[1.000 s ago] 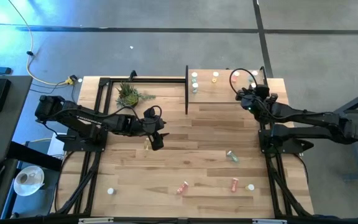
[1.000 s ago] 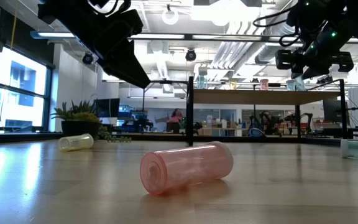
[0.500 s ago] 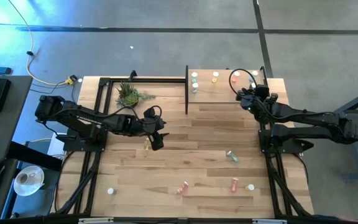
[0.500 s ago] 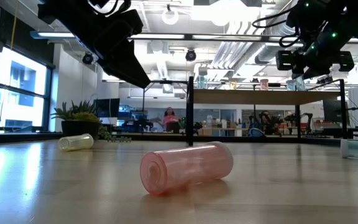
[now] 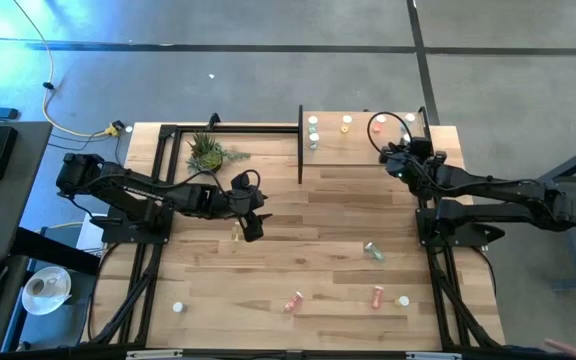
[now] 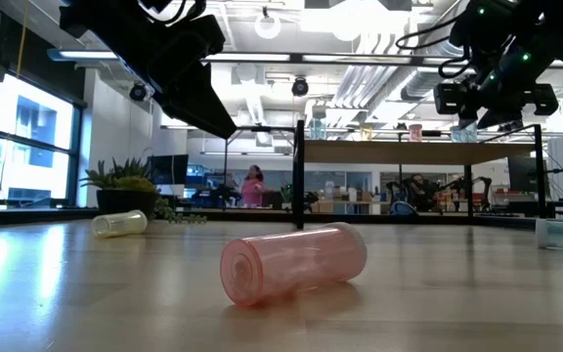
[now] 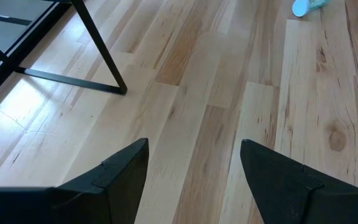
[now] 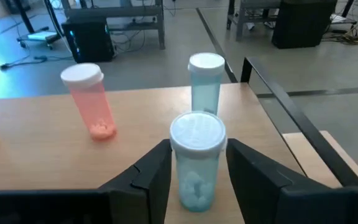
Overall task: Pick and place medicine bottles onto shelf by color
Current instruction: Put the blue pill bottle aligned with the other blue pill bottle on the shelf
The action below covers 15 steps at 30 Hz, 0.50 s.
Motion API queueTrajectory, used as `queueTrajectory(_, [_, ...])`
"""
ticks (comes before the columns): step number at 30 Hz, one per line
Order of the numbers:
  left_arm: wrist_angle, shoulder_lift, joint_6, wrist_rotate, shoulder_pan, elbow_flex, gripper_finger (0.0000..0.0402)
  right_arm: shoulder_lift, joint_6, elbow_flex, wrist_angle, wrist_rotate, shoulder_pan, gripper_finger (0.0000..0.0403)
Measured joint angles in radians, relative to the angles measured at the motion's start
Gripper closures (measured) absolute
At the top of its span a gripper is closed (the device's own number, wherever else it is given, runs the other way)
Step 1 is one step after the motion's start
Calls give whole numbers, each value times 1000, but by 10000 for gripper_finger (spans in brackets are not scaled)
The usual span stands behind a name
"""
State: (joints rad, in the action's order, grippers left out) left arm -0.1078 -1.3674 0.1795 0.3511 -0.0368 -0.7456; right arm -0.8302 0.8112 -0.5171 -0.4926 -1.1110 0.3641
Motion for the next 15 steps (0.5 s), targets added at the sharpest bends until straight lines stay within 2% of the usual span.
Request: queueTrajectory(15, [0, 0, 0, 0, 0, 0, 158, 0, -7, -1, 2, -13, 0, 256])
